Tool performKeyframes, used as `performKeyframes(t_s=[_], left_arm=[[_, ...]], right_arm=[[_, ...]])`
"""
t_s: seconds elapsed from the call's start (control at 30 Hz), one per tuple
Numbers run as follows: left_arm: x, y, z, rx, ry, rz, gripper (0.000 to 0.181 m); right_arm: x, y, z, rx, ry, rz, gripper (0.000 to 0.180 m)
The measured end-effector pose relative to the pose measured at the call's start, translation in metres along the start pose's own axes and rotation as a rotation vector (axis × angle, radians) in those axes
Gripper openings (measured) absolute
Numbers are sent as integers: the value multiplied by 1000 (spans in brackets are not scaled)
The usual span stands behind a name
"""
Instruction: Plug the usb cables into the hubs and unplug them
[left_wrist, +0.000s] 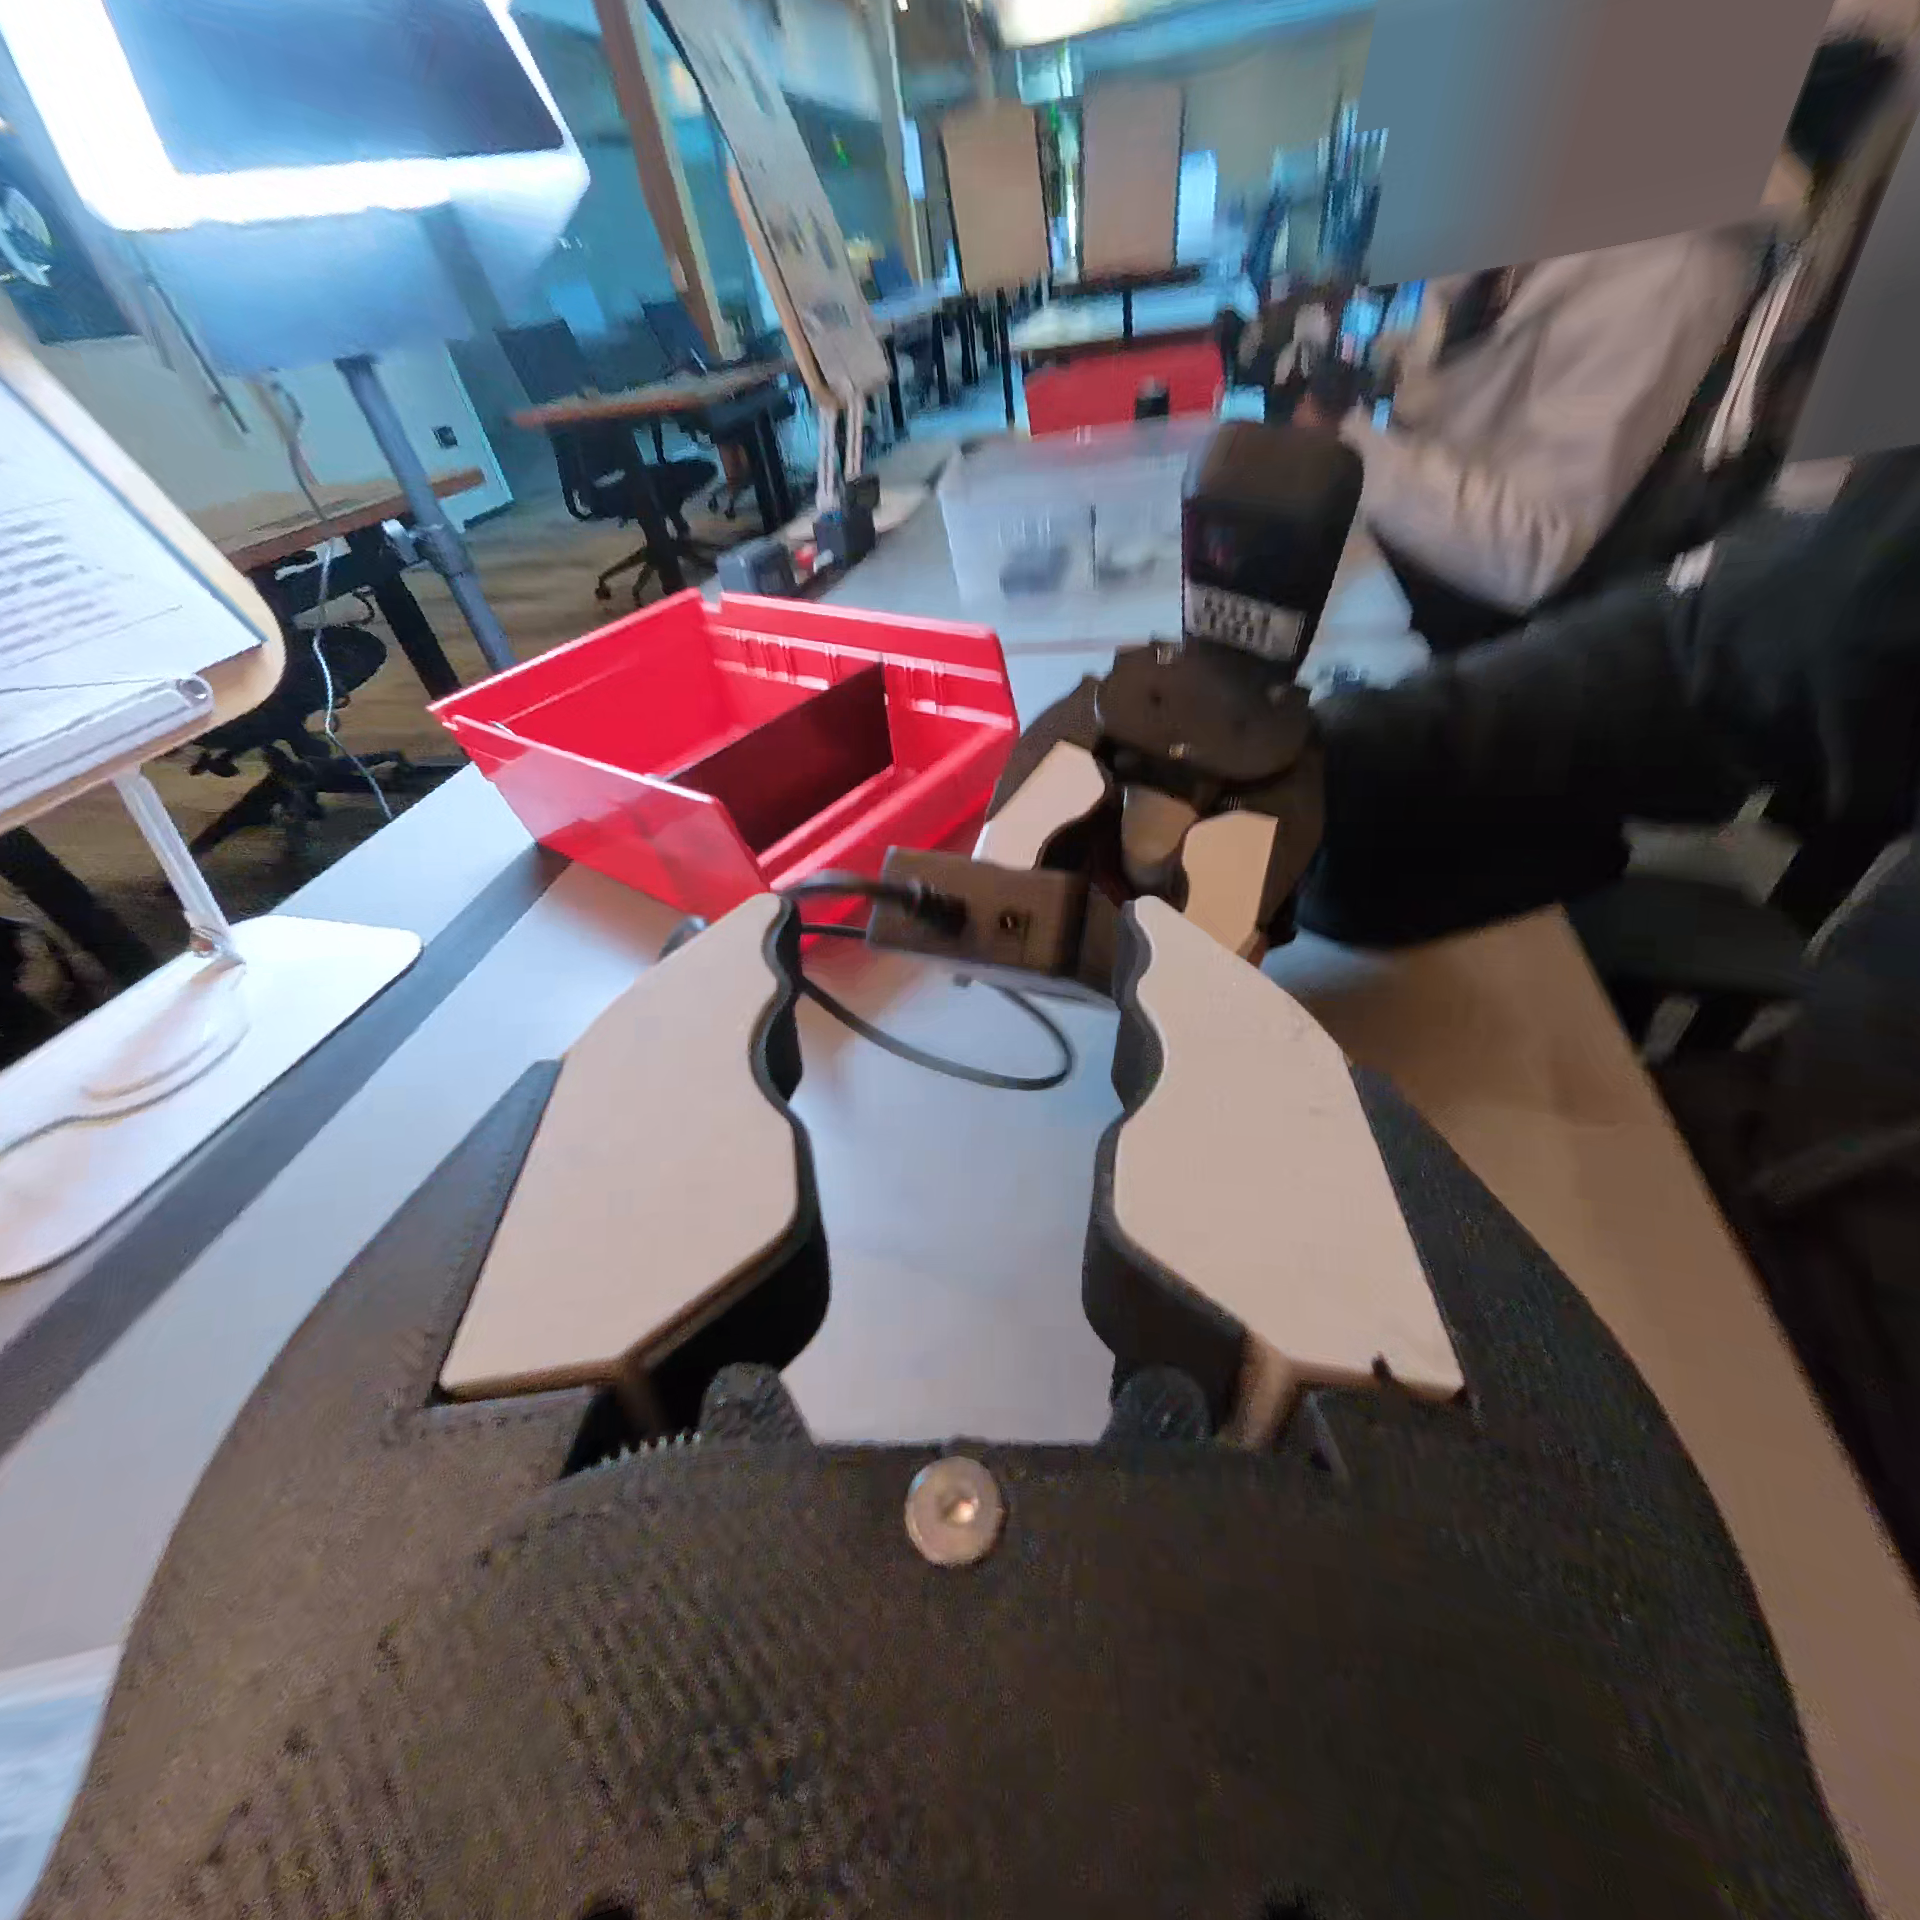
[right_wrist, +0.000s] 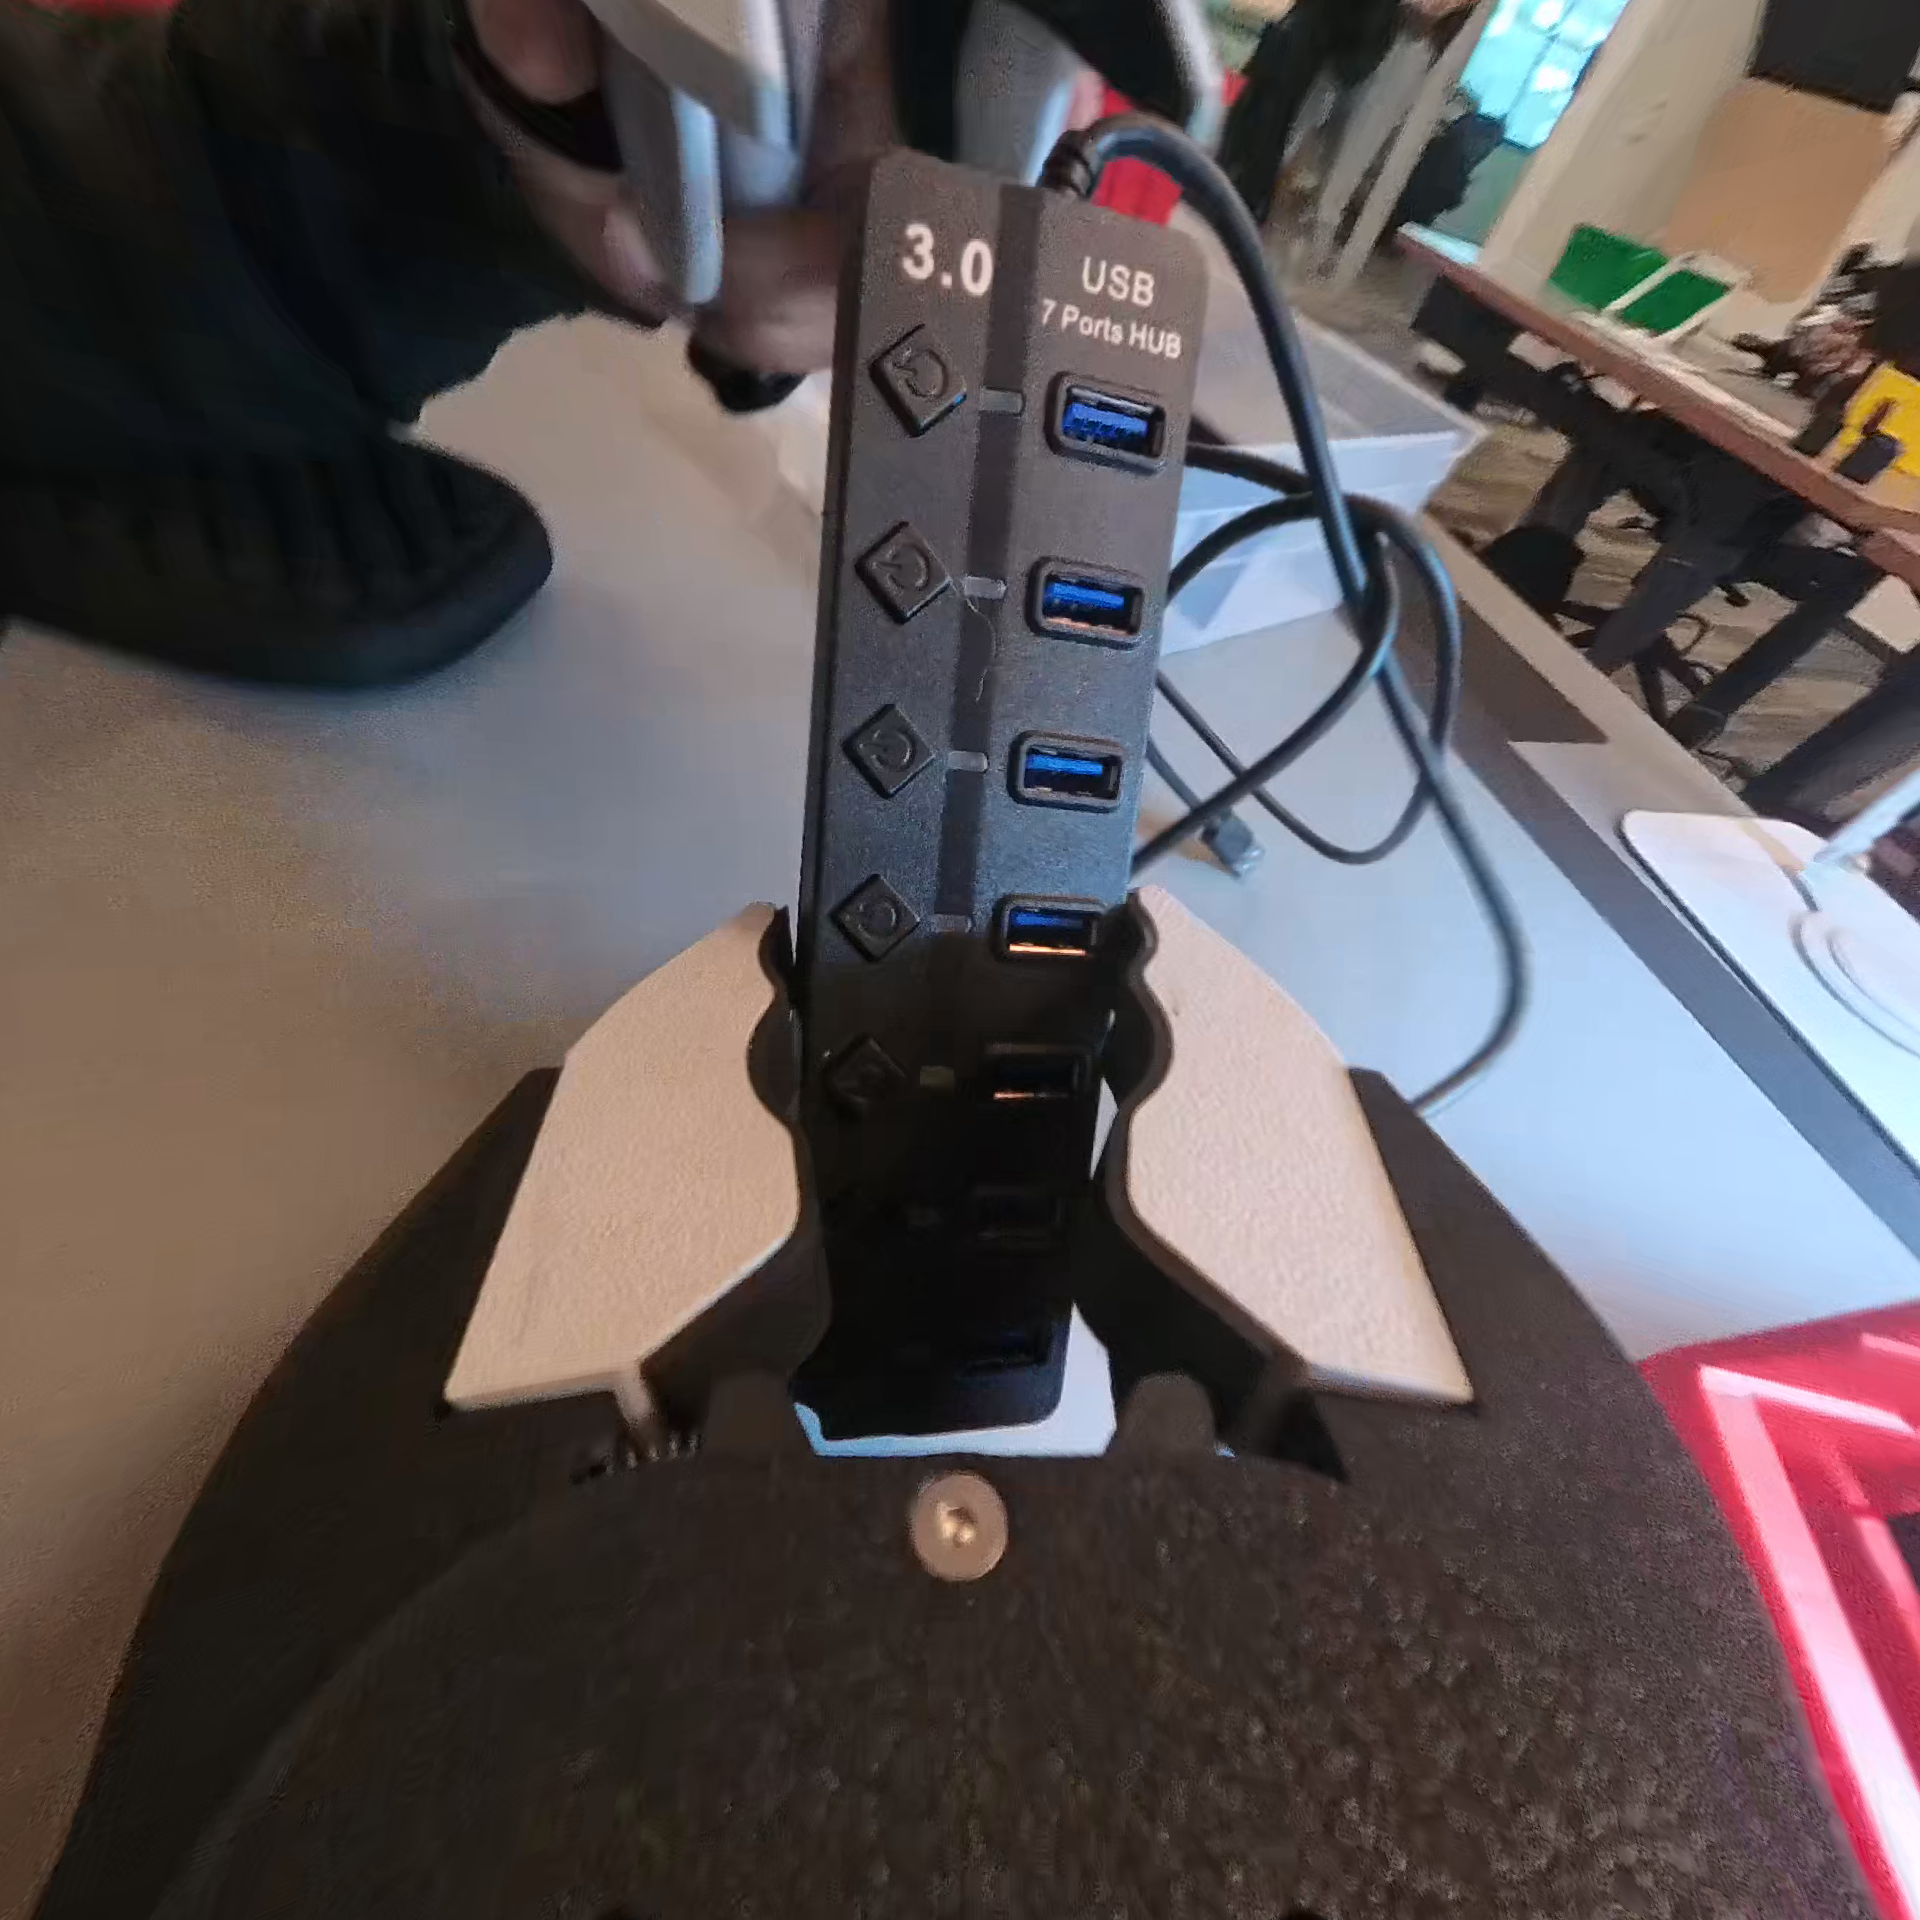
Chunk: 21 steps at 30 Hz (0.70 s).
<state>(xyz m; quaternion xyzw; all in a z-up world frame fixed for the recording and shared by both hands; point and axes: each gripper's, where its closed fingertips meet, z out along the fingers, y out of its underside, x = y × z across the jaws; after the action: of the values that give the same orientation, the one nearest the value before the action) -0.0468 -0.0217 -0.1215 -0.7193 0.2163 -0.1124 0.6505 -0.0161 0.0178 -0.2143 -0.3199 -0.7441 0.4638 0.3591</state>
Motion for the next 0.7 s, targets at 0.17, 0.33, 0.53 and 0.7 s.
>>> performKeyframes(t_s=[0.17,0.33,0.53,0.7], left_arm=[[1,8,-8,10,110,-174,59],[33,28,31,-23,210,-207,66],[37,36,46,-11,177,-176,53],[43,38,42,8,273,-210,52]], right_arm=[[22,-17,-15,156,55,125,57],[-6,-22,-2,147,-28,114,57],[-22,-17,6,117,-78,107,57],[-32,-20,3,130,-143,110,59]])
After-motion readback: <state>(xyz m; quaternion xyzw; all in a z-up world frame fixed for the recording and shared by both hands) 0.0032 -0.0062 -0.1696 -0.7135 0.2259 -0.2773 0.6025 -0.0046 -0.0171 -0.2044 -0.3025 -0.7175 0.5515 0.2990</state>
